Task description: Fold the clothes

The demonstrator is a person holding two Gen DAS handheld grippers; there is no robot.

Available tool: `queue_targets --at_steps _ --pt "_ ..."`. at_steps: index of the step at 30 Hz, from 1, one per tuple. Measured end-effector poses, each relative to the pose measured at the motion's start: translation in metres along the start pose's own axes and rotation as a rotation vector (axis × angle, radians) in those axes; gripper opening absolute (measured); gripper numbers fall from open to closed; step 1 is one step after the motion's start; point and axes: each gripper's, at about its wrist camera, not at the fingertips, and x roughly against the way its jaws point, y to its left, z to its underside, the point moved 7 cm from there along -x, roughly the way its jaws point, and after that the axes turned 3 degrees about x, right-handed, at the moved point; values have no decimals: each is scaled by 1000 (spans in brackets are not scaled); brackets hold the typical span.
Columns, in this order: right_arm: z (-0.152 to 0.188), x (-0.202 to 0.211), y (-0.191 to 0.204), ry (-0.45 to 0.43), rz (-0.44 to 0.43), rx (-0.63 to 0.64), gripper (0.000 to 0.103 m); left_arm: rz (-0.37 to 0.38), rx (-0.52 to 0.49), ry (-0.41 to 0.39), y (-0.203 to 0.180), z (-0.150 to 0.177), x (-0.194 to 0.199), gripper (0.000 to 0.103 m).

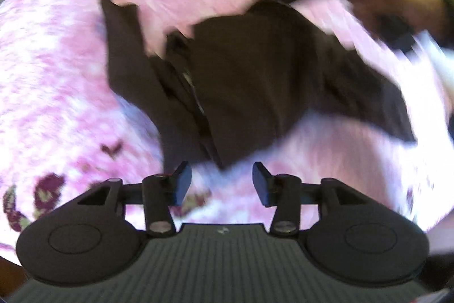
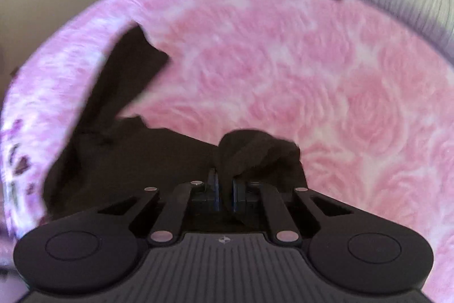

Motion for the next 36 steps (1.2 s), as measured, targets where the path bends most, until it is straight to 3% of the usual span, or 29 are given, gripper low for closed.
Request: queue_targets --at_steps 4,7,9,16,17,20,23,25,29,31,36 --pt "32 72 49 -31 -113 161 9 51 131 -64 4 -35 15 63" --pt "84 96 85 44 -213 284 10 127 209 -71 -8 -46 15 68" --pt "118 100 101 106 -269 326 10 151 238 -47 -22 -40 6 70" --pt "239 117 156 323 -465 472 10 58 382 75 -51 23 -26 70" --pt "245 122 155 334 -477 481 15 45 412 88 -55 33 -30 70" --pt "231 140 128 313 -470 475 32 53 507 99 -65 52 -40 72" --pt "212 156 98 279 -453 459 31 74 596 105 -76 67 -51 72" --pt "181 155 71 217 -408 416 32 88 645 109 -84 76 -59 72" --pt "115 117 31 104 -296 417 49 118 598 111 -106 70 -79 68" --pt "82 86 29 62 -303 415 52 109 547 97 -109 72 -71 6" --pt "21 -7 65 36 -386 468 72 89 418 63 -118 77 -49 4"
